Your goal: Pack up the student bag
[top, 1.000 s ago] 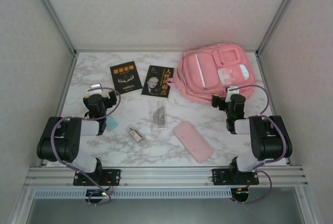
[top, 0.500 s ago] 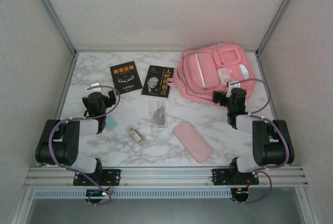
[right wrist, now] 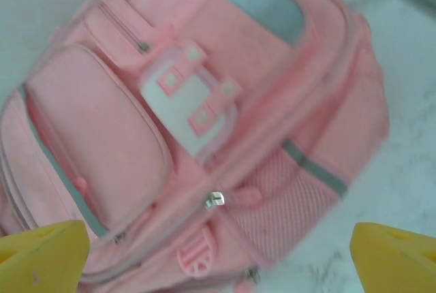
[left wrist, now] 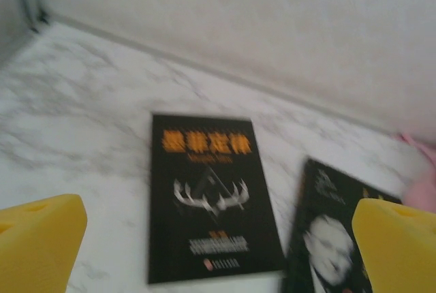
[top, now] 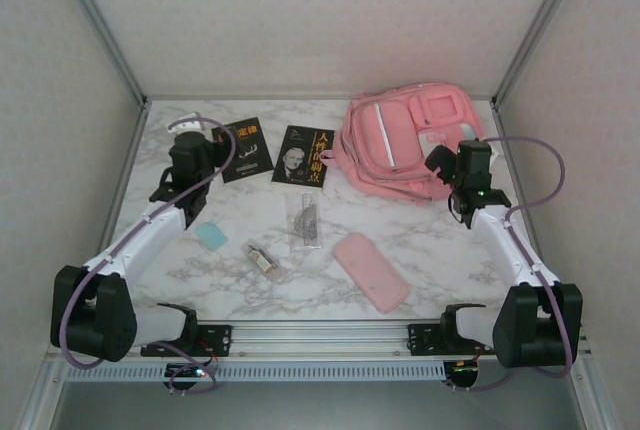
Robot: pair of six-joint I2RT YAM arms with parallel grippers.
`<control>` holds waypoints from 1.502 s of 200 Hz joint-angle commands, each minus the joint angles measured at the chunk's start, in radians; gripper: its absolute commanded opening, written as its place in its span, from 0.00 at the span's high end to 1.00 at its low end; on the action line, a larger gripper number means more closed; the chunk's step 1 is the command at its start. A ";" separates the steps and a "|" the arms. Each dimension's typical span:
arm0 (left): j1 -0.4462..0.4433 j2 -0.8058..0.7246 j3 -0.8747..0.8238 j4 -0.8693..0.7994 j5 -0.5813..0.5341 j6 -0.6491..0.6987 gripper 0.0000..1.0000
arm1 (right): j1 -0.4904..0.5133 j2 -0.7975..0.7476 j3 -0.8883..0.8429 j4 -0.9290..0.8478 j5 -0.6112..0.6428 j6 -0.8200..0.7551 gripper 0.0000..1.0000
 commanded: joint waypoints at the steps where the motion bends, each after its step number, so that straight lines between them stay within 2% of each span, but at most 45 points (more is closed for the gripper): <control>1: -0.057 -0.005 -0.012 -0.101 0.039 -0.131 0.00 | -0.027 -0.021 -0.023 -0.089 -0.091 0.154 0.01; 16: -0.099 0.011 -0.038 -0.075 0.095 -0.205 0.00 | -0.058 0.016 -0.024 -0.044 -0.196 0.170 0.01; 35: -0.177 0.035 -0.067 -0.054 0.094 -0.268 0.00 | -0.110 0.097 -0.007 -0.007 -0.316 0.203 0.01; 90: -0.382 0.127 -0.075 -0.012 0.083 -0.367 0.00 | -0.206 0.287 0.022 0.067 -0.383 0.277 0.04; 129: -0.489 0.208 -0.011 -0.034 0.146 -0.282 0.00 | -0.234 0.408 0.072 0.129 -0.423 0.267 0.13; 174: -0.533 0.237 -0.007 0.003 0.200 -0.255 0.00 | -0.241 0.522 0.115 0.175 -0.448 0.285 0.31; 217: -0.553 0.231 0.000 0.027 0.207 -0.216 0.00 | -0.247 0.563 0.130 0.216 -0.516 0.310 0.76; 230: -0.560 0.236 0.006 0.036 0.224 -0.175 0.01 | -0.246 0.556 0.128 0.223 -0.545 0.309 0.91; 235: -0.563 0.239 0.009 0.040 0.235 -0.156 0.02 | -0.247 0.551 0.129 0.224 -0.559 0.309 1.00; 265: -0.584 0.286 0.064 0.041 0.341 -0.032 0.06 | -0.221 0.476 0.131 0.222 -0.643 0.322 1.00; 300: -0.602 0.407 0.212 -0.009 0.457 0.055 0.10 | -0.142 0.342 0.175 0.103 -0.625 0.268 1.00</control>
